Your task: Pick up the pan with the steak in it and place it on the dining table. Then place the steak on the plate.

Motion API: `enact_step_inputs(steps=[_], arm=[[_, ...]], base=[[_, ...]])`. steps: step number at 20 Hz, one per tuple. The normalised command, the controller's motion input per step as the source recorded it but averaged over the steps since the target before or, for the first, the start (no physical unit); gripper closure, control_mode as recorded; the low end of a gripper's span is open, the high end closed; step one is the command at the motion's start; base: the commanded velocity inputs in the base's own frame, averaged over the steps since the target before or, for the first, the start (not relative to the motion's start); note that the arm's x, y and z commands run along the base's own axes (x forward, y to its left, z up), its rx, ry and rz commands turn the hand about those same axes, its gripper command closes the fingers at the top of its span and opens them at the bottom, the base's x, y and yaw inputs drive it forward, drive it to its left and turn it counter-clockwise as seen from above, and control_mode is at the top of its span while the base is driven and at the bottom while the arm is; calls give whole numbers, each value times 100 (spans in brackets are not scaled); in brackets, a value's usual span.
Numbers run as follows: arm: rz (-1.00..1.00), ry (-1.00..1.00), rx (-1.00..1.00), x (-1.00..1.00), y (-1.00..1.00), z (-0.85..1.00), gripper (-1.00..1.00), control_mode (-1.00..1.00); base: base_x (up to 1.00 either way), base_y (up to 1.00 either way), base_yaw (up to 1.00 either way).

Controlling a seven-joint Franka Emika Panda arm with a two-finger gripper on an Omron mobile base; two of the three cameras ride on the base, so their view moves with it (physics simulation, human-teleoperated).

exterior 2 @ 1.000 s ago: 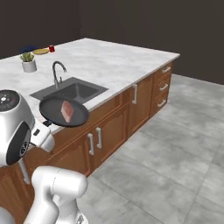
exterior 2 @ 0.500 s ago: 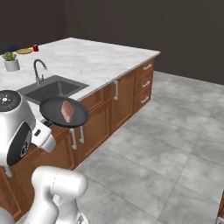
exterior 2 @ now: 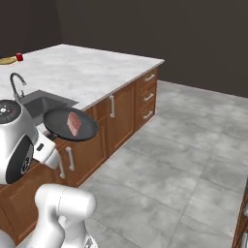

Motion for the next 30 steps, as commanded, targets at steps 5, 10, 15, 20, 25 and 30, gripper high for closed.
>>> enact_step_inputs(steps=[5,10,15,20,25,30], arm=[[0,0,0,0,0,0,100,100],[0,0,0,0,0,0,100,100],[0,0,0,0,0,0,100,100],[0,0,0,0,0,0,100,100],[0,0,0,0,0,0,100,100],[0,0,0,0,0,0,100,100]], base=[[100,-14,-9],[100,-13,-8],[100,-10,-8],[100,-11,-8],[100,-11,-8],[100,-12,-8]])
